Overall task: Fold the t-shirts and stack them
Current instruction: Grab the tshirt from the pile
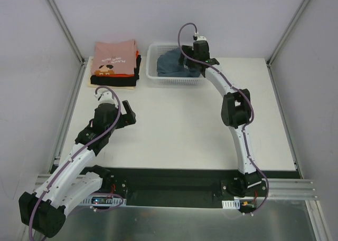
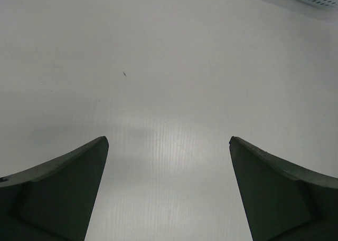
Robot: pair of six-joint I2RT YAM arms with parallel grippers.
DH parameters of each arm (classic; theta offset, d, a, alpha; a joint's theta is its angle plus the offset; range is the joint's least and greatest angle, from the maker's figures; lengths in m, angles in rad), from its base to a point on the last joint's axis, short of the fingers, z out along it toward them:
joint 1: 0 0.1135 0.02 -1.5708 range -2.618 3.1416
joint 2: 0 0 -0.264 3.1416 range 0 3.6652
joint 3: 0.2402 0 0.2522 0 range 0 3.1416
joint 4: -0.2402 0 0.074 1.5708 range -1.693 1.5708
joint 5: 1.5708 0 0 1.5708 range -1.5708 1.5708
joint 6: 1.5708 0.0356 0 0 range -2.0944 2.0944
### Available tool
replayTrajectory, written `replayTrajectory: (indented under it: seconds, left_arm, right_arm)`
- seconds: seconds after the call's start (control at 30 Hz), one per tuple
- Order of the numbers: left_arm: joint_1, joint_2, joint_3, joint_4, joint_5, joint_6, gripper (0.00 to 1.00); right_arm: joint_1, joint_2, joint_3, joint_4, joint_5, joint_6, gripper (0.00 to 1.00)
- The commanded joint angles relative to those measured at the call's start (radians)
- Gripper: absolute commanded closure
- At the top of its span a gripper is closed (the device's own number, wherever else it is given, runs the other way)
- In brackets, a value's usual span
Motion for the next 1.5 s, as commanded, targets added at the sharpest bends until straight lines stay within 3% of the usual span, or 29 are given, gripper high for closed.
replayTrajectory:
  seconds: [0.0,0.4,0.5,0.53,0.6,0.77,0.83,0.9,1.17,1.47]
  left_arm:
    - [0.007,-0.023,-0.009,0.038,-0.006,0.027,0.01]
    - [0.007,-0.025,-0.013,0.051,-0.035,0.036,0.01]
    - [0.007,-0.016,-0.012,0.049,-0.038,0.038,0.01]
    - [0.007,-0.012,-0.012,0.049,-0.039,0.039,0.01]
    - [0.007,-0.014,-0.019,0.049,-0.038,0.041,0.01]
    - [0.007,-0.028,-0.027,0.049,-0.039,0.042,0.01]
    - [0.007,-0.034,-0.030,0.049,-0.042,0.044,0.01]
    - [0.007,-0.039,-0.032,0.049,-0.048,0.044,0.01]
    - [0.007,-0.043,-0.032,0.049,-0.047,0.043,0.01]
    - [0.007,-0.048,-0.030,0.049,0.000,0.032,0.01]
  right_arm:
    - [0.014,0.044,0.040,0.159,-0.022,0.108,0.04]
    - [0.018,0.183,0.086,0.195,-0.095,0.253,0.02]
    - [0.018,0.204,0.095,0.216,-0.105,0.270,0.08]
    - [0.018,0.210,0.091,0.218,-0.105,0.284,0.15]
    - [0.013,0.224,0.078,0.281,-0.126,0.315,0.20]
    - [0.004,0.264,0.089,0.374,-0.146,0.424,0.51]
    - [0.004,0.272,0.089,0.394,-0.152,0.438,0.70]
    - [0.004,0.264,0.075,0.414,-0.149,0.445,0.99]
    - [0.002,0.152,0.029,0.450,-0.155,0.361,0.99]
    - [0.025,-0.127,-0.120,0.531,-0.117,0.289,0.99]
